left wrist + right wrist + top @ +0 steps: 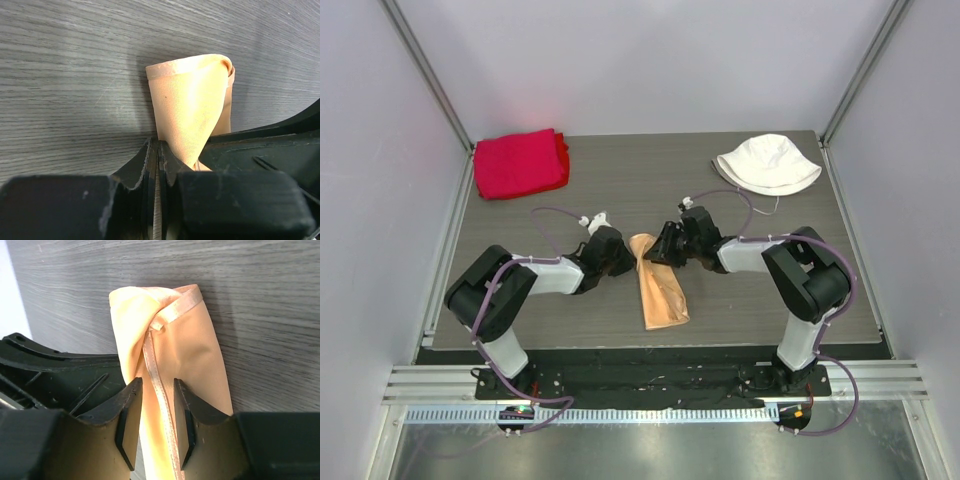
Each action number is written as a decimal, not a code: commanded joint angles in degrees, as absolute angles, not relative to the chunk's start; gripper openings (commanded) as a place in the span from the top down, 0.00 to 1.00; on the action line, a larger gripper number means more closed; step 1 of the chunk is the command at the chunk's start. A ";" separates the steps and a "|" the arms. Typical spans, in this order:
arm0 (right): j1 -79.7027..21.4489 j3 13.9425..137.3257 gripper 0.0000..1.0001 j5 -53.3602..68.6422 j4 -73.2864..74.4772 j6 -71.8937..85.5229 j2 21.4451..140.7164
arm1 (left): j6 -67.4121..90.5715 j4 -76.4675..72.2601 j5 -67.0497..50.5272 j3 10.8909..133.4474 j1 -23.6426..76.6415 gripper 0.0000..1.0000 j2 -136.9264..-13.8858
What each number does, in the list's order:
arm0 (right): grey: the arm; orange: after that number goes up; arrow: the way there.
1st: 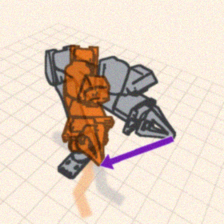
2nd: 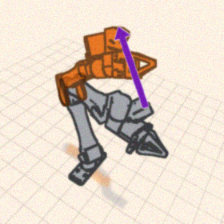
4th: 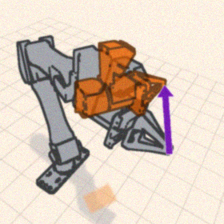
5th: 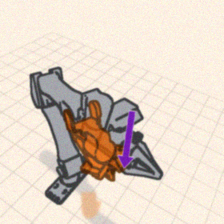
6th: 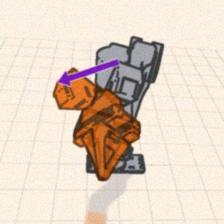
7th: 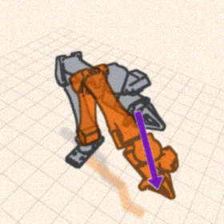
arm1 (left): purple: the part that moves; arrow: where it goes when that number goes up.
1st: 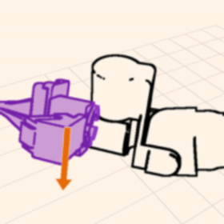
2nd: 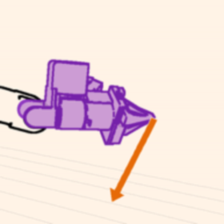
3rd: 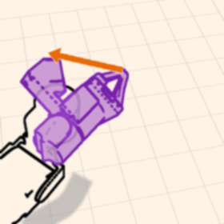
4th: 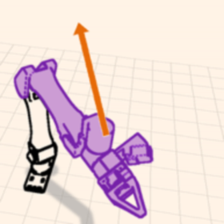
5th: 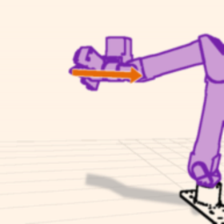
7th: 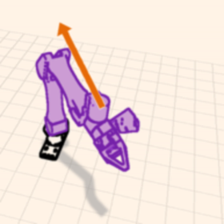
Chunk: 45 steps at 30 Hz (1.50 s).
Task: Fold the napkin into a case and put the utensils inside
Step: Stuff the top corner of the smaller-rectangle-folded napkin into the folded napkin.
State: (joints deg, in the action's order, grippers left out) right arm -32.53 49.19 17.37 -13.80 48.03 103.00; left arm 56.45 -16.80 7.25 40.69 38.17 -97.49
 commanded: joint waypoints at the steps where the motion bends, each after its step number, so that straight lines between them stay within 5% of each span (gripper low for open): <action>1: -31.73 47.64 0.64 20.21 -23.55 51.33 103.17 | 55.28 -11.60 9.32 39.55 38.32 0.91 -97.03; 10: -31.47 49.04 0.99 21.71 -28.39 52.12 109.15 | 55.90 -12.48 8.88 38.94 39.20 0.92 -97.73; 22: -31.38 51.33 0.99 20.83 -28.74 52.47 112.15 | 53.71 -10.47 10.37 38.05 39.99 0.91 -92.74; 29: -31.20 51.33 0.99 22.24 -29.53 52.47 112.59 | 43.78 -0.18 14.15 46.31 39.99 0.77 -85.34; 36: -31.20 51.50 0.99 22.94 -29.88 53.09 112.59 | 34.56 10.71 14.85 61.24 41.65 0.73 -96.49; 45: -31.11 51.24 0.99 23.64 -30.67 53.17 112.85 | 30.94 18.28 32.33 70.49 48.86 0.75 -103.09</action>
